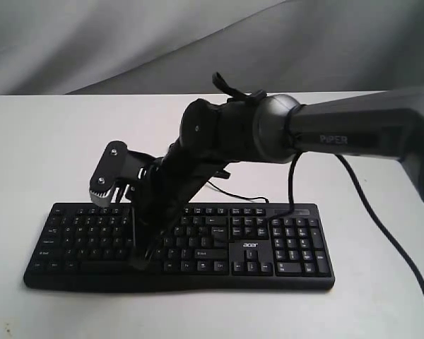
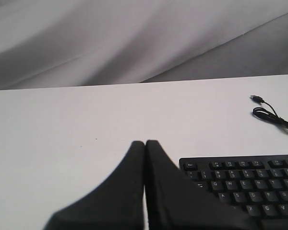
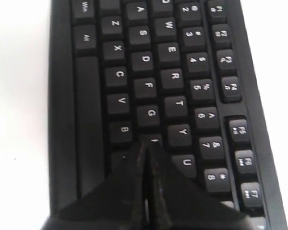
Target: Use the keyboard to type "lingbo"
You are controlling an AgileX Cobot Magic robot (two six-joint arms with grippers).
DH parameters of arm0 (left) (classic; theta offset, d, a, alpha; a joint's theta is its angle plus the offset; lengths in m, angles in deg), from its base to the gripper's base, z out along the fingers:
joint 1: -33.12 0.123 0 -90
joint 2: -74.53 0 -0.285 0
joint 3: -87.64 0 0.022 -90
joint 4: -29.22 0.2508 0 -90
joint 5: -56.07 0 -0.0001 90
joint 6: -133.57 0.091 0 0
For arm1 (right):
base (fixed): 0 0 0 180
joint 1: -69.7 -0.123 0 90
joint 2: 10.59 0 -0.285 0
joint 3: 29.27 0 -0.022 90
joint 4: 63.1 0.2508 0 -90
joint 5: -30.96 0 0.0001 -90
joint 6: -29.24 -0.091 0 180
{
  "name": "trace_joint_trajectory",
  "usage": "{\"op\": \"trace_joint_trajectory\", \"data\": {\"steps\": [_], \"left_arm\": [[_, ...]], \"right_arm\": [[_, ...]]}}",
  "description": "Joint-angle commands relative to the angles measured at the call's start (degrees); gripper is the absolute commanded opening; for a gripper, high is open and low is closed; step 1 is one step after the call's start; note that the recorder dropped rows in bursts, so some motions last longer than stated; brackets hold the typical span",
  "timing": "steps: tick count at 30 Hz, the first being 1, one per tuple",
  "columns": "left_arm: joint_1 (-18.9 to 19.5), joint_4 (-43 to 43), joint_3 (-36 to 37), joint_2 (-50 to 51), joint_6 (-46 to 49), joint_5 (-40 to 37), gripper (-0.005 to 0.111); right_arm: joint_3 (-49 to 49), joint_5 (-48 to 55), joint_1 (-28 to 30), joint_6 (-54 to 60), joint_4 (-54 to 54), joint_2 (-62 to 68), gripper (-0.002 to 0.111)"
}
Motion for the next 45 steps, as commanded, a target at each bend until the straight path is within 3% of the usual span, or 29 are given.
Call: {"op": "trace_joint_trajectory", "data": {"steps": [1,45], "left_arm": [[0.1,-0.2,0.3,-0.2,-0.1,0.4,0.001],[0.1,-0.2,0.3,-0.2,-0.1,0.4,0.001]], "right_arm": [[0.2,0.6,-1.2,-0.3,-0.1,0.1,0.000],[0.3,-1.6,-1.8,0.2,0.4,3.4,0.000]]}}
